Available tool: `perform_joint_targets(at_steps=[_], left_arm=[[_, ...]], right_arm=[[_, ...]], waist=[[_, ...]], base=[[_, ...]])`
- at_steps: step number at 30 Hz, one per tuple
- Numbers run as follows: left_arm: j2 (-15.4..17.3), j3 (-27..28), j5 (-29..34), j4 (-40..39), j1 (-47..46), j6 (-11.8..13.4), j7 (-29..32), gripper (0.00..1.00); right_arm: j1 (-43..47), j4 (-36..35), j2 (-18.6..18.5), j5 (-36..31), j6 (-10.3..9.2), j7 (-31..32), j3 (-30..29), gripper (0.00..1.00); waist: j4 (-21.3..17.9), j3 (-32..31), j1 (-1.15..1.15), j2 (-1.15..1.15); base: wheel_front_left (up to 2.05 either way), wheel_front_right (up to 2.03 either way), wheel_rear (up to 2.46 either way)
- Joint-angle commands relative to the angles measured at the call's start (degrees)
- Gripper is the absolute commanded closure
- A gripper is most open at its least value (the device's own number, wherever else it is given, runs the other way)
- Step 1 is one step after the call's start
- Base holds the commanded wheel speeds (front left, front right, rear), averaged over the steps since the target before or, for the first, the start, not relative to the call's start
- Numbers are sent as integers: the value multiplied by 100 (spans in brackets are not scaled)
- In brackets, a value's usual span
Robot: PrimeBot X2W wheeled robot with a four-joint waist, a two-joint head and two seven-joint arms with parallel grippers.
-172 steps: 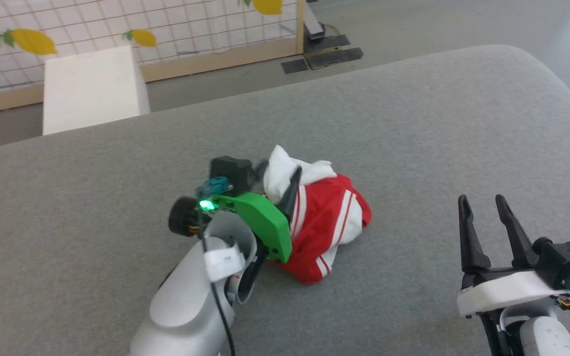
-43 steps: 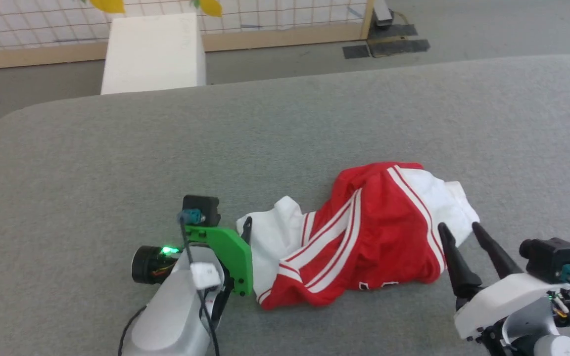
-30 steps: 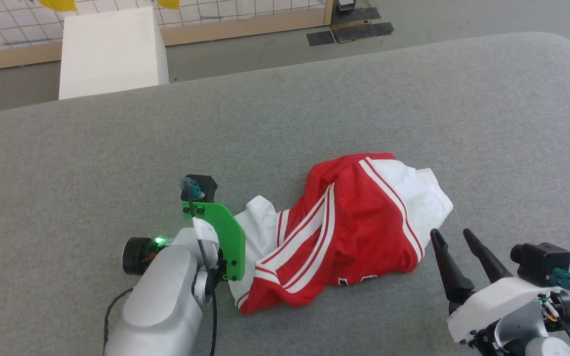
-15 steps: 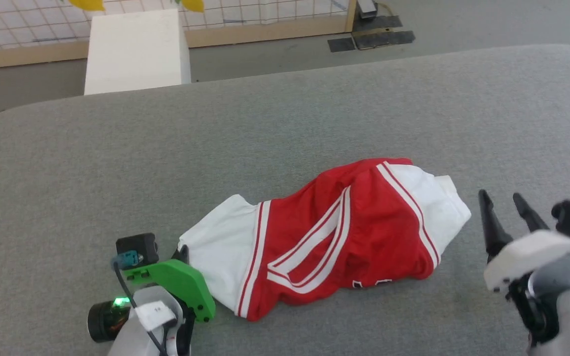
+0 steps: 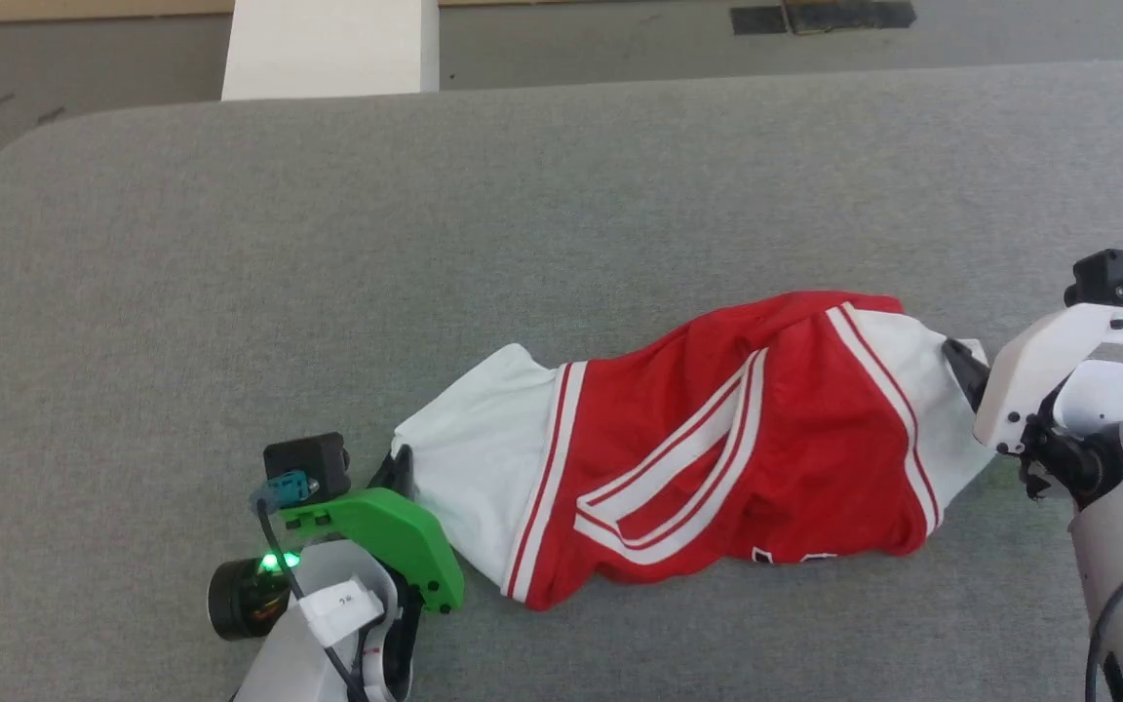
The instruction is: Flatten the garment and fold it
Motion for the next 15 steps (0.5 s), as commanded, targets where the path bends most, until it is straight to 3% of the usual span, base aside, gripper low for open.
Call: perform_joint_targets(at_steps=[1,4,6,7,9,15], left_arm=[[-7,-11,5,-23,-107,22,28,100],[-16,-51,-16,-6,-132,19,68,100],[-18,-65,-33,-1,-135,17,81,100],[-18,-74,-44,6,-129,11,100,100],[-10,-75,-67,6,-116,3,110,100],[105,-86,-90,-6,-113,-48,180,100]], right_arm=[[-139,160,-72,-4,-8,185,38,0],[-327,532,-169,-49,-8,781,174,0],[-382,682,-213,-69,-8,1198,289,54],[-392,699,-223,-70,-8,1346,363,62],[-394,689,-237,13,-8,1599,488,100],[-286,395,-390,263,-8,2172,818,100]], waist=[[181,201,-1,0],[219,257,-1,0],[224,262,-1,0],[221,257,-1,0],[203,243,-1,0],[76,149,-1,0]], base=[[0,0,0],[0,0,0],[0,0,0],[0,0,0],[0,0,0],[0,0,0]])
